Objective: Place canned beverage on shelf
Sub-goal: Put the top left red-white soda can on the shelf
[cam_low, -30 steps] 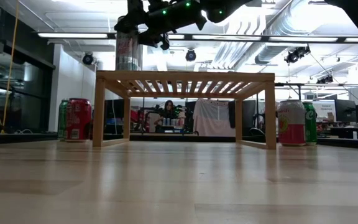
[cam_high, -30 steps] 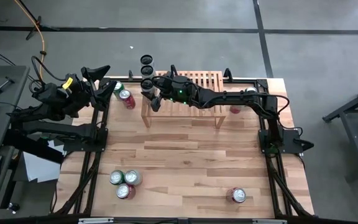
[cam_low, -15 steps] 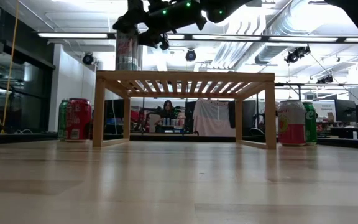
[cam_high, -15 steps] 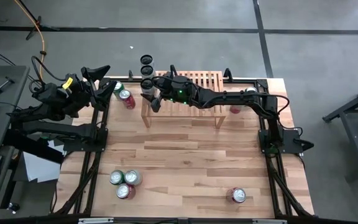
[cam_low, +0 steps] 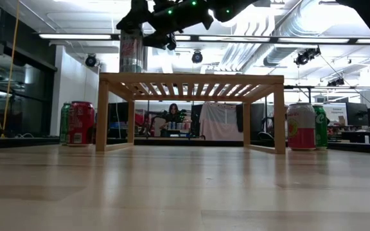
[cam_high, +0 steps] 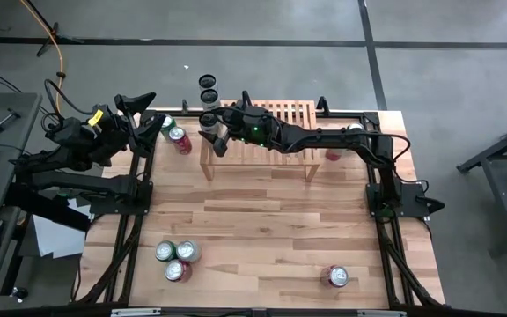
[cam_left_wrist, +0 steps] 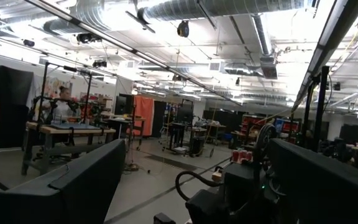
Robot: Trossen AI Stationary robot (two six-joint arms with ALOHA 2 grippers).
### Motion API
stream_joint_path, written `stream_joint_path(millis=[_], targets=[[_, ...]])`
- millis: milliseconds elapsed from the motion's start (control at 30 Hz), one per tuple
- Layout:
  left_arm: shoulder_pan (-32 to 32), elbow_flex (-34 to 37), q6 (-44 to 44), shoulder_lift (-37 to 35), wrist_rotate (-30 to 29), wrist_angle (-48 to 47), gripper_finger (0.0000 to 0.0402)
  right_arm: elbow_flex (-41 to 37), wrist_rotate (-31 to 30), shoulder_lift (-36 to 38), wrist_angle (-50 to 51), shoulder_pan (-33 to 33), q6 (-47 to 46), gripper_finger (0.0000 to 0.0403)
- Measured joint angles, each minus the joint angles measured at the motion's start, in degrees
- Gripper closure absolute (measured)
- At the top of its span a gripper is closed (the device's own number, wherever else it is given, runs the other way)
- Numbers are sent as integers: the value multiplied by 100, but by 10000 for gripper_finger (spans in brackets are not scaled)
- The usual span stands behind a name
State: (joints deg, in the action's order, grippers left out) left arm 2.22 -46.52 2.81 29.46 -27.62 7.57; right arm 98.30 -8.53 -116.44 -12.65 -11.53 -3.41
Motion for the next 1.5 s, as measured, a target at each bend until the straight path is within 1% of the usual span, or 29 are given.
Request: stream_joint_path(millis=[200,400,700,900,1000,1200,1333,1500], targets=[[0,0,37,-1,0,0,16,0,62,0,14,30,-29,10],[2,0,44,-1,-2,2,16,0,69,254,357,39,202,10],[0,0,44,-1,0,0,16,0,88,838,1548,44,243,10],[1,0,-66,20,-79,4,16,0,296,1315,2410,50,336,10],[0,2,-278,122,-260,-33,16,0,316,1598,3071,66,503,10],[2,-80,-368,472,-227,-89,16,-2,315,2171,4214,69,645,11],[4,-475,-453,762,64,-596,16,-2,318,2560,4805,68,645,11],[4,-1233,-825,1118,513,-1709,16,-2,316,3025,5715,68,484,11]])
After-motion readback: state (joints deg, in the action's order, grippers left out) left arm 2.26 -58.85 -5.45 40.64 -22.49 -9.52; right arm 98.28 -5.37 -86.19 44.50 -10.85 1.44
